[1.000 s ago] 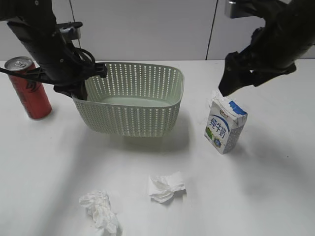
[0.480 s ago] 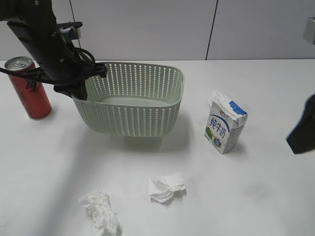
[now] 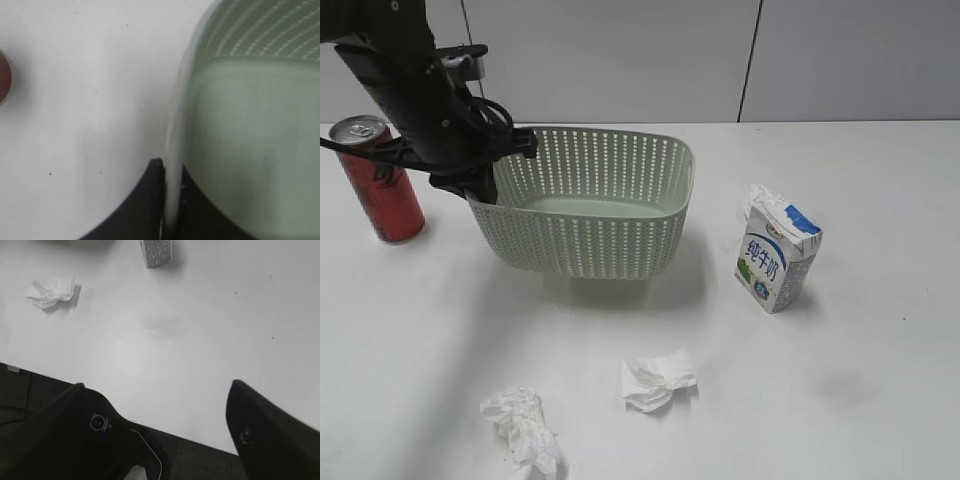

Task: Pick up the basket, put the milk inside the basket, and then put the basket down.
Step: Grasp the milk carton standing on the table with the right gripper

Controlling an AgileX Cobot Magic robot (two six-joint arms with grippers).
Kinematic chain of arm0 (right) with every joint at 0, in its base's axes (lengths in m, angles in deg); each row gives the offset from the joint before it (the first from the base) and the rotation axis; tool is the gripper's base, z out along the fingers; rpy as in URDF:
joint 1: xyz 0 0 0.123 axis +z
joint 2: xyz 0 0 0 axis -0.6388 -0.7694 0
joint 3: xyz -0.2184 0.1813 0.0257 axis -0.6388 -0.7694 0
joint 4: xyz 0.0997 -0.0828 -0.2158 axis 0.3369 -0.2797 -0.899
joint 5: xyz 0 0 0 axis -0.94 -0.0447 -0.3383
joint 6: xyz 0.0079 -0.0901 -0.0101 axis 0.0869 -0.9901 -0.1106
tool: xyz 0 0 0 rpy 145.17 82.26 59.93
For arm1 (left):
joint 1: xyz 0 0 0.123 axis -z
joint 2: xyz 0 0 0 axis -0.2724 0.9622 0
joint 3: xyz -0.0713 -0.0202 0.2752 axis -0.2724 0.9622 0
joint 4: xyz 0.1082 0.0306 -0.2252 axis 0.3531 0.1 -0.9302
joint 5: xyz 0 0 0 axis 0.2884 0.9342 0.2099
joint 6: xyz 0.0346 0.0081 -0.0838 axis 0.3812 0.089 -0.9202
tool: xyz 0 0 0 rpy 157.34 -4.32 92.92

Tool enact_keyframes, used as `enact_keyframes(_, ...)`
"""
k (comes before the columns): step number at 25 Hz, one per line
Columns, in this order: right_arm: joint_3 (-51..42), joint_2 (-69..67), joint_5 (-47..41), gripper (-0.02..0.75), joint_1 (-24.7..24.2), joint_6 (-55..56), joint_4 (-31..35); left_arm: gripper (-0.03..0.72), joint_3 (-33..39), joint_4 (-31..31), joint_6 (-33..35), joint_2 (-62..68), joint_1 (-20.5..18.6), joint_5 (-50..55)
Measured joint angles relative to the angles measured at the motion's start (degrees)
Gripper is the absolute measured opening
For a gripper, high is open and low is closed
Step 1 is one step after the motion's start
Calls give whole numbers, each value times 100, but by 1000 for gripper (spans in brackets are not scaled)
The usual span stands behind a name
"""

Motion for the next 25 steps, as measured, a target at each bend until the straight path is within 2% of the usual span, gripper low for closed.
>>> enact_keyframes(3,-250,840,-66,671,0,5,-41,3,0,-5,0,0,0,5)
enact_keyframes(12,-802,2594,-155,675,5,26,-367,3,0,-5,0,0,0,5)
enact_keyframes(19,-862,2930,-143,664,5,81,-566,3,0,-5,0,0,0,0)
enact_keyframes(25,-862,2930,-143,626,5,169,-660,3,0,-5,0,0,0,0)
